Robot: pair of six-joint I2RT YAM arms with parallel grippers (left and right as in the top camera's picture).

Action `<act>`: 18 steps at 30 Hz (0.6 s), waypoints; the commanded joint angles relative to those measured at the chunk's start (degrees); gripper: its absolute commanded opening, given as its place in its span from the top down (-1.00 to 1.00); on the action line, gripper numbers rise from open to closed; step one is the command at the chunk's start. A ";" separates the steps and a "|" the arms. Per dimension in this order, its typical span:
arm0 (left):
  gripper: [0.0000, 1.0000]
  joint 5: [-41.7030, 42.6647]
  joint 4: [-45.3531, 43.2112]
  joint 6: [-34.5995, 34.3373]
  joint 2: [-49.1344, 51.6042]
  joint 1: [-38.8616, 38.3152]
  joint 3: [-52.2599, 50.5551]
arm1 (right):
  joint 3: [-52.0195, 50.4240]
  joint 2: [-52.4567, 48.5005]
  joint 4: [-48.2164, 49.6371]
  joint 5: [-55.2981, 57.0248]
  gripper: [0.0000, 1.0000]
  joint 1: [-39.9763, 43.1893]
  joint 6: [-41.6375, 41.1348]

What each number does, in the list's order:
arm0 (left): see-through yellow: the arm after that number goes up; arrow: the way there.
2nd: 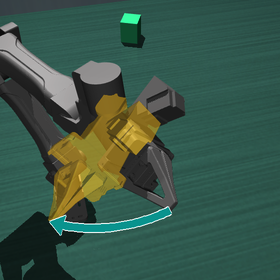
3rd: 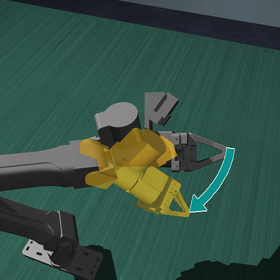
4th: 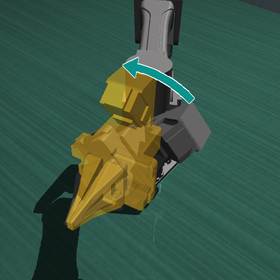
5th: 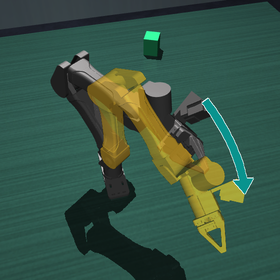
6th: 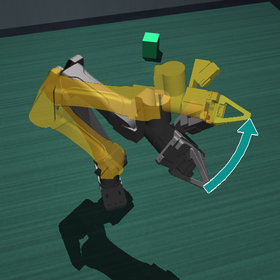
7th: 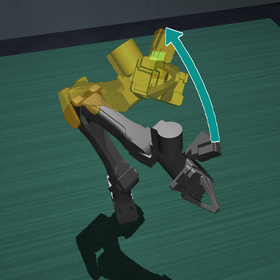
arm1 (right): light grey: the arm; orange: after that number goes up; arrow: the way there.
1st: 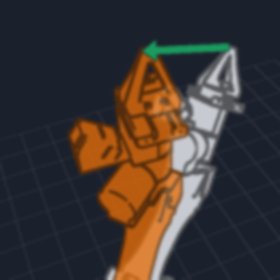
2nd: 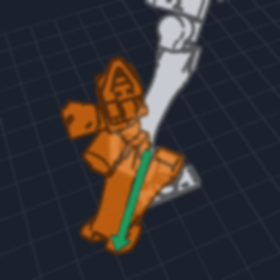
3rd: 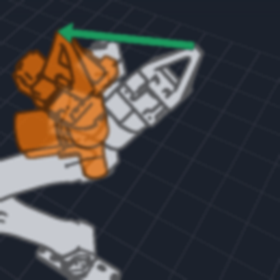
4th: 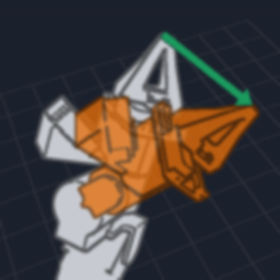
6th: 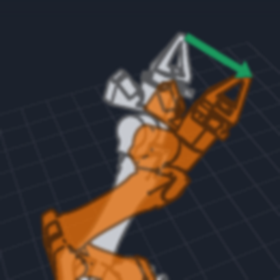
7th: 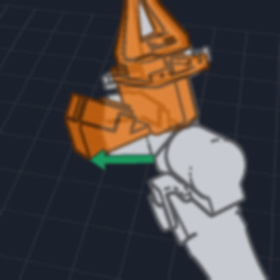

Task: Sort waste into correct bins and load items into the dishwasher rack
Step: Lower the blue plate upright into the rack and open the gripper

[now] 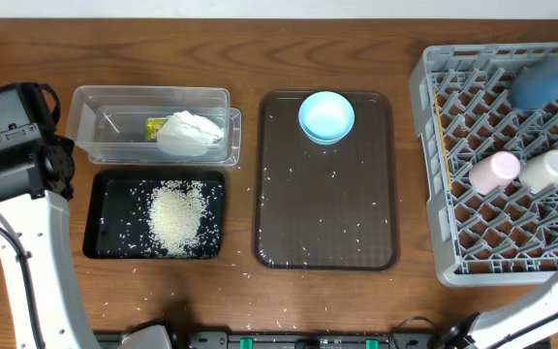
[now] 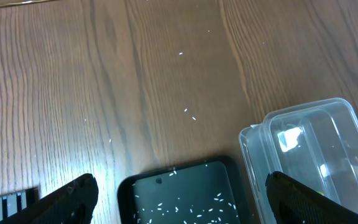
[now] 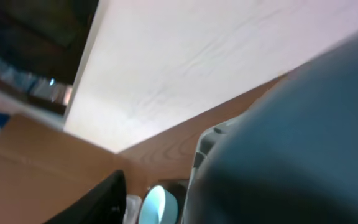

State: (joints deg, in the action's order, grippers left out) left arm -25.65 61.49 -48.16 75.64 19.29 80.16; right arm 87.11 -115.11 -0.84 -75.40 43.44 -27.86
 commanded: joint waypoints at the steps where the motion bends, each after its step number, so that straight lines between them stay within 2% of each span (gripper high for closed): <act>1: -0.78 -0.50 0.20 -0.13 0.09 0.20 0.20 | 0.22 4.07 -0.31 1.75 -0.27 1.73 -2.60; 4: -0.79 -0.50 0.20 -0.13 0.09 0.20 0.20 | 0.22 6.60 -2.14 3.89 -0.47 3.10 -3.43; 14: -0.79 -0.50 0.20 -0.13 0.09 0.20 0.20 | 0.22 18.51 -16.06 16.92 -0.49 4.96 -3.43; 18: -0.79 -0.50 0.20 -0.13 0.09 0.20 0.20 | 0.22 24.13 -19.17 20.81 -0.70 4.57 -3.41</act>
State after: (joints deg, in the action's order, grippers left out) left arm -25.63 61.52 -48.16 75.66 19.29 80.16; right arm 86.94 -94.63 -19.40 -59.22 47.97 -31.29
